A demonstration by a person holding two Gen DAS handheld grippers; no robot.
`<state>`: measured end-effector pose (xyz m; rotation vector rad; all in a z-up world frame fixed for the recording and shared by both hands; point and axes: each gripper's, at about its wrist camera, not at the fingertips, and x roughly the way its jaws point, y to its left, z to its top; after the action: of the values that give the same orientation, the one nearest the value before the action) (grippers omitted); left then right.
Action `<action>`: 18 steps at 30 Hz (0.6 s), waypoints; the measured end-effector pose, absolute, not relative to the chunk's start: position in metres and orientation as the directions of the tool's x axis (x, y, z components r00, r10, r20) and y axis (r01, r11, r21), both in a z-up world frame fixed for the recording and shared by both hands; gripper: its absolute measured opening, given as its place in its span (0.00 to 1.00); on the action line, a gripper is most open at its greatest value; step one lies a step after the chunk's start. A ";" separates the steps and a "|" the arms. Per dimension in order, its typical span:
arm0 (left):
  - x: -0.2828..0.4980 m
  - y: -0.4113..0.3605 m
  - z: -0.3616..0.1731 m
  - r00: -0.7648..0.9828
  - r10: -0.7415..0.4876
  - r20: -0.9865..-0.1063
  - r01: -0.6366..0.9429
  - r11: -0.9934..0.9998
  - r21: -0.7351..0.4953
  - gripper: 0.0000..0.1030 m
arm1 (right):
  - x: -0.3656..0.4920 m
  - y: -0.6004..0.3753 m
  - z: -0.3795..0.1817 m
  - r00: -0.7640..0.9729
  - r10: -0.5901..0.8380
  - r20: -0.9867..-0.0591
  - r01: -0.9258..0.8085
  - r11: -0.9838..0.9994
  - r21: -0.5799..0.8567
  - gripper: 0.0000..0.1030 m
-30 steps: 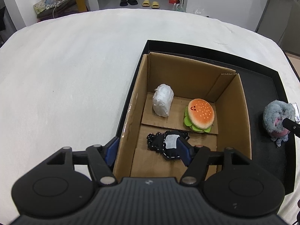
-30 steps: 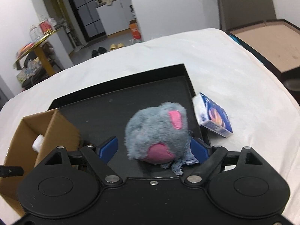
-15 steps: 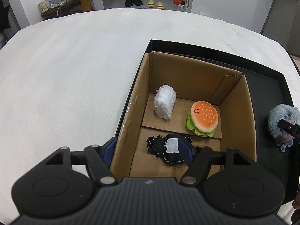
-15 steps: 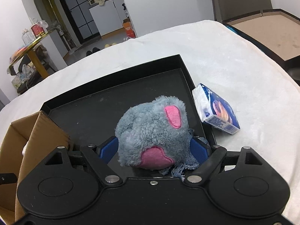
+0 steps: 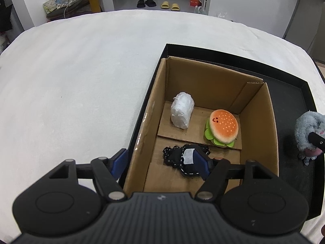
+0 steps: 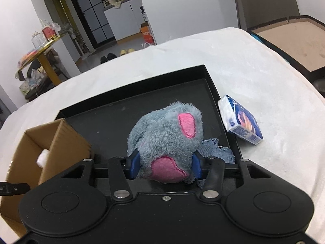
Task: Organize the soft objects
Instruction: 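Lift the plush mouse with the right gripper and carry it over the box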
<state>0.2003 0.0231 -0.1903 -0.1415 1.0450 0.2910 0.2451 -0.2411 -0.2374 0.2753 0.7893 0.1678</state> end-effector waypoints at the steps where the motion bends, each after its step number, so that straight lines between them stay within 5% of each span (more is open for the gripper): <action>1: 0.200 0.024 -0.190 0.468 0.170 -0.867 -0.305 0.952 0.022 0.67 | 0.244 -0.240 -0.235 0.695 0.254 -0.673 -0.049 0.950 0.308 0.47; 18: 0.185 0.033 -0.184 0.481 0.147 -0.864 -0.292 0.956 0.000 0.67 | 0.225 -0.212 -0.178 0.734 0.353 -0.580 -0.200 0.929 0.313 0.47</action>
<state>0.1853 0.0326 -0.1840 -0.1548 1.0360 0.2693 0.2255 -0.2124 -0.1782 0.2367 0.6823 0.3069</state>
